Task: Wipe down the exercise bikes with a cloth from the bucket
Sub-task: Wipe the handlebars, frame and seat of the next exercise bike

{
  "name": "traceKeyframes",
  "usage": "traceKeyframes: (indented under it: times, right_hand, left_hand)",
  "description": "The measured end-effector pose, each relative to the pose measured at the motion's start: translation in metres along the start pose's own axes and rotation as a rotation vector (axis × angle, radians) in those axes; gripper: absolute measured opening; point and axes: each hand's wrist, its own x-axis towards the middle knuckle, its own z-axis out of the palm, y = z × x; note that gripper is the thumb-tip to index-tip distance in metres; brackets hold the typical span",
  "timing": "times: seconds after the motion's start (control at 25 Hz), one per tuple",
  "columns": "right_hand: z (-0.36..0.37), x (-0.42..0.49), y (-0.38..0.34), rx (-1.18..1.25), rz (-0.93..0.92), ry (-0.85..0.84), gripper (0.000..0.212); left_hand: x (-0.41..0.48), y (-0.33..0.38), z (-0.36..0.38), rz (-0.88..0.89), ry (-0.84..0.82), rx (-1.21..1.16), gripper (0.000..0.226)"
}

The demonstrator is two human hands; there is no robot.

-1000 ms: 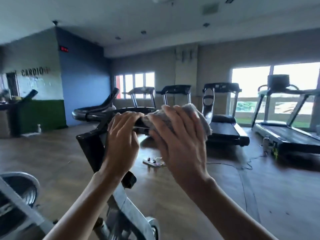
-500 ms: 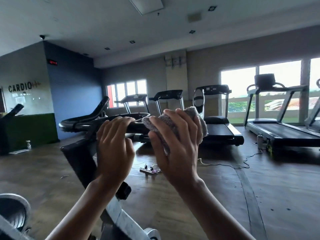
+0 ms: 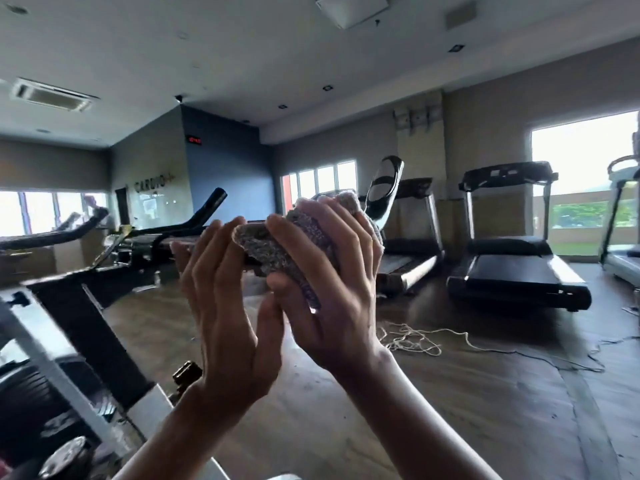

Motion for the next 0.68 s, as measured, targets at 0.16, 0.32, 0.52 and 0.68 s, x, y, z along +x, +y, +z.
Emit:
traceKeyframes:
  times: [0.16,0.32,0.52,0.68]
  right_hand:
    - [-0.012,-0.004,0.024,0.168,0.073,-0.014,0.037]
    - [-0.013,-0.002,0.028,0.239,0.062,-0.041,0.035]
    - [-0.015,0.005,0.033,0.284,0.048,-0.098,0.038]
    - [-0.016,0.007,0.041,0.287,-0.017,-0.120,0.040]
  left_hand:
    - [0.010,0.013,0.019,0.065,0.069,0.110,0.047]
    - [0.014,0.013,0.011,0.119,0.064,0.244,0.043]
    - [0.015,0.024,0.006,0.110,0.032,0.338,0.042]
    - [0.005,0.037,0.016,0.054,0.014,0.457,0.052]
